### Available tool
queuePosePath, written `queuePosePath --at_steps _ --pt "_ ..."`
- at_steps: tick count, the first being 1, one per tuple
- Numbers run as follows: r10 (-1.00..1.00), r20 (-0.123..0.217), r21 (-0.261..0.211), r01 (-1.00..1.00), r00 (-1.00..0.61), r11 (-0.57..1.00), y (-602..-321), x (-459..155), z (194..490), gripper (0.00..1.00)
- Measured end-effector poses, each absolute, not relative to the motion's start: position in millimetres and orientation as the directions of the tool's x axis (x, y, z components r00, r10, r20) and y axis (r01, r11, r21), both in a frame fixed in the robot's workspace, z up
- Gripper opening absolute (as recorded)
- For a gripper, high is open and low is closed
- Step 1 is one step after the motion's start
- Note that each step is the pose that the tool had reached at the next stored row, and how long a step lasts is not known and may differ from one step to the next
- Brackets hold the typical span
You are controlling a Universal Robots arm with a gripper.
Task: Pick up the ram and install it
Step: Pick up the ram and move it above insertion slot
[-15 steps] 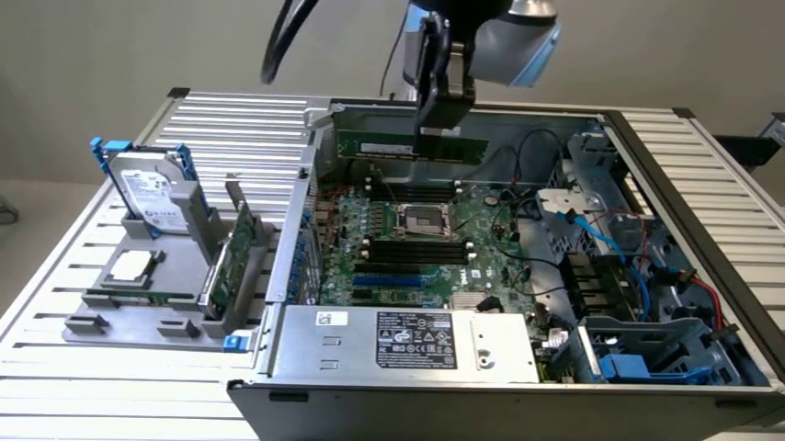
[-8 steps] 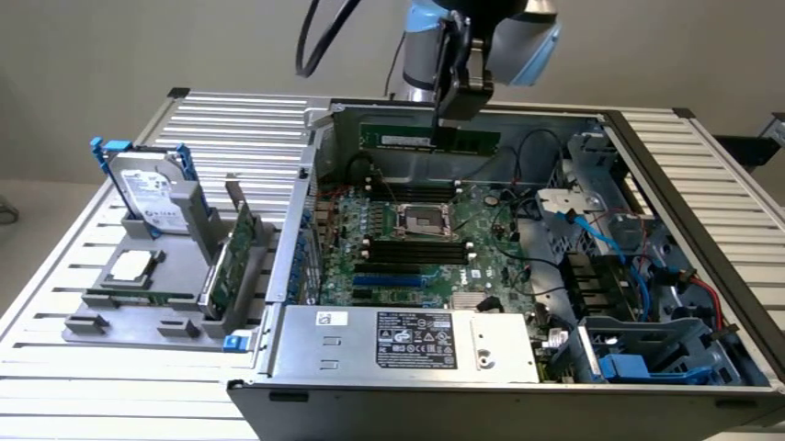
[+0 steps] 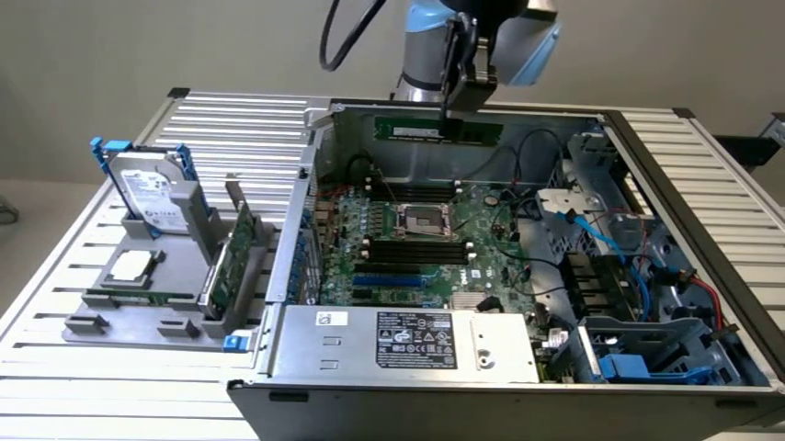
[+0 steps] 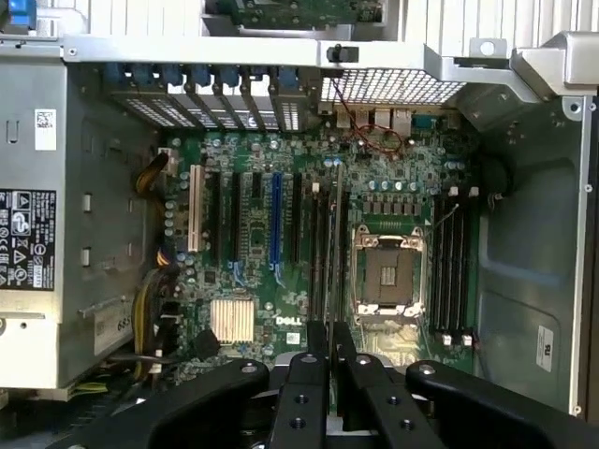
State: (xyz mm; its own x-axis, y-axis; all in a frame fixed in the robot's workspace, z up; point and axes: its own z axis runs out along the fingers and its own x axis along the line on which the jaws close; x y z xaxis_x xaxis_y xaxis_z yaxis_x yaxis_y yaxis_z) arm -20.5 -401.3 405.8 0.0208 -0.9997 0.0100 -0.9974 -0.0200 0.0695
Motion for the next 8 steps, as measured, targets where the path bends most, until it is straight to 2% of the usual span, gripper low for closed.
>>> queuePosePath --at_steps 8 --pt "-0.999 0.021 0.07 -0.997 0.024 -0.022 -387 -20 391 0.14"
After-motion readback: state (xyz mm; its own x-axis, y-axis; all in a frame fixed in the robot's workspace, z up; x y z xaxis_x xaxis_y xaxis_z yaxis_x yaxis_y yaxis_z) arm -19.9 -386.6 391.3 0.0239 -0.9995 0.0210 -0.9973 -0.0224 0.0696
